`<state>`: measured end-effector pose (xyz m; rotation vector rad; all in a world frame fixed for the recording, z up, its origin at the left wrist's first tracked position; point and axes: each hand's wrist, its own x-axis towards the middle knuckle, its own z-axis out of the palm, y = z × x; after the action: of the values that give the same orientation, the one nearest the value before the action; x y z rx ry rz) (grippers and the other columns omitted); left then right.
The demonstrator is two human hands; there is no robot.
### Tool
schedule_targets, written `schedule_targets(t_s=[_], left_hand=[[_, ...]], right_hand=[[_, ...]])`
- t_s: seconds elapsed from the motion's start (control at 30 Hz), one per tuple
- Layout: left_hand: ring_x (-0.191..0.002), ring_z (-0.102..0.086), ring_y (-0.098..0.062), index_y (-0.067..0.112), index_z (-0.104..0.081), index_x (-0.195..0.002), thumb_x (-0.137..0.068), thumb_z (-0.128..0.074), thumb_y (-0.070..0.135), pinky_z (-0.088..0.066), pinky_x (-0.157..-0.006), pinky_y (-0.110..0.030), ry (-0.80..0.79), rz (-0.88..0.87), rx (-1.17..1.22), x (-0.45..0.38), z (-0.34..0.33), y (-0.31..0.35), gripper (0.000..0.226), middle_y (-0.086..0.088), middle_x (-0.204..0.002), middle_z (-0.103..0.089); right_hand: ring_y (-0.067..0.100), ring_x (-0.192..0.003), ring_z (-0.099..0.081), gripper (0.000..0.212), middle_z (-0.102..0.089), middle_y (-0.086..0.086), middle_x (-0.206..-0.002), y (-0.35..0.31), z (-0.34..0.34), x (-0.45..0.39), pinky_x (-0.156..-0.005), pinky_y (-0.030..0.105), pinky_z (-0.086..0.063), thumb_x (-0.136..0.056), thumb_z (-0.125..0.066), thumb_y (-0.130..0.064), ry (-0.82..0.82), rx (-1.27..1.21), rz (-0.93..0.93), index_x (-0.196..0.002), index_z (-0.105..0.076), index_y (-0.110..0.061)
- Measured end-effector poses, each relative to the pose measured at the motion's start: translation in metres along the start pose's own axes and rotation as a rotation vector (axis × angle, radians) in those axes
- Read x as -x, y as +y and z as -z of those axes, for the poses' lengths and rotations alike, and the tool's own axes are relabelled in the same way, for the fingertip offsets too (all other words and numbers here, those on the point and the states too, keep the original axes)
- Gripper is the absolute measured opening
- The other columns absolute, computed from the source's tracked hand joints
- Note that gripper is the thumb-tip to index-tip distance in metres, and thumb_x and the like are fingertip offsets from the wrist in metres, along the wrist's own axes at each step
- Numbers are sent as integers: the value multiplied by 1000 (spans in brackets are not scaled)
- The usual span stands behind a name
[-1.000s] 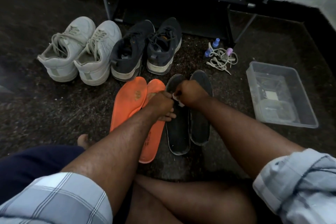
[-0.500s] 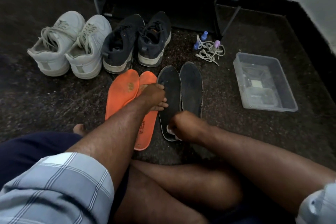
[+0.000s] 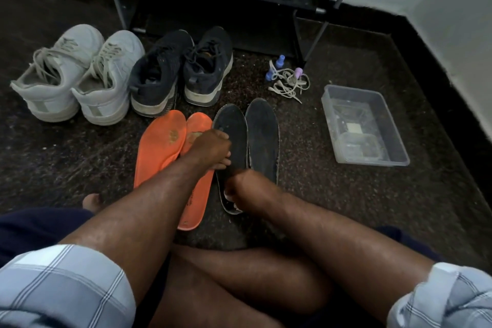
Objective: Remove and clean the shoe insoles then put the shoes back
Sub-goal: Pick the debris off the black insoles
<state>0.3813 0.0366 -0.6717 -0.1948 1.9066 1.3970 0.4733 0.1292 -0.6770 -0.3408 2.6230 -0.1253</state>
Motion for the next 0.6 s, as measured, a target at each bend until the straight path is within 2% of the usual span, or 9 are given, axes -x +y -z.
schedule_targets(t_s=[0.1,0.23,0.3,0.4,0.43,0.53,0.6], left_hand=[[-66,-59,-16,19,-59,-117,-100,-49,16,-51,-52,-22,-84,51,-17,6,-9,-3,20,-7,-82,-61],[-75,-59,-19,21,-56,-121,-100,-45,13,-54,-75,-35,-128,56,-69,1,-11,-11,25,-8,-89,-59],[-78,-62,-22,23,-55,-121,-101,-44,15,-54,-85,-41,-127,62,-70,0,-11,-11,24,-9,-92,-60],[-77,-63,-23,22,-55,-122,-101,-44,16,-55,-80,-37,-130,66,-63,0,-10,-12,25,-10,-91,-61],[-76,-63,-23,22,-55,-122,-100,-45,16,-54,-78,-36,-133,60,-57,1,-10,-12,24,-10,-91,-61],[-79,-65,-23,21,-59,-116,-100,-47,18,-55,-83,-37,-165,39,-46,8,-7,-13,20,-10,-96,-65],[-78,-67,-24,18,-59,-117,-102,-46,19,-58,-79,-36,-155,3,-26,13,-4,-9,20,-12,-100,-66]], right_hand=[[27,-83,-64,9,-67,11,-92,1,-1,2,-61,28,-32,-85,-62,-12,-10,-41,15,-83,-69,-6],[29,-87,-65,15,-64,12,-101,6,3,6,-63,29,-37,-88,-61,-14,59,-35,-61,-98,-68,-6],[30,-89,-65,19,-66,14,-102,7,6,8,-63,29,-38,-88,-61,-15,37,-9,-105,-103,-66,-6],[26,-85,-66,15,-71,10,-93,2,2,11,-66,31,-48,-82,-68,-15,-119,-2,-10,-94,-72,-7],[25,-84,-67,14,-72,8,-92,2,2,12,-69,32,-51,-82,-68,-16,-107,-61,-17,-92,-74,-9],[19,-82,-68,11,-73,2,-89,22,16,16,-72,32,-54,-80,-67,-20,130,-353,-150,-87,-75,-15],[13,-77,-65,10,-71,-4,-84,45,31,26,-72,33,-54,-79,-69,-17,265,-642,-282,-88,-71,-20]])
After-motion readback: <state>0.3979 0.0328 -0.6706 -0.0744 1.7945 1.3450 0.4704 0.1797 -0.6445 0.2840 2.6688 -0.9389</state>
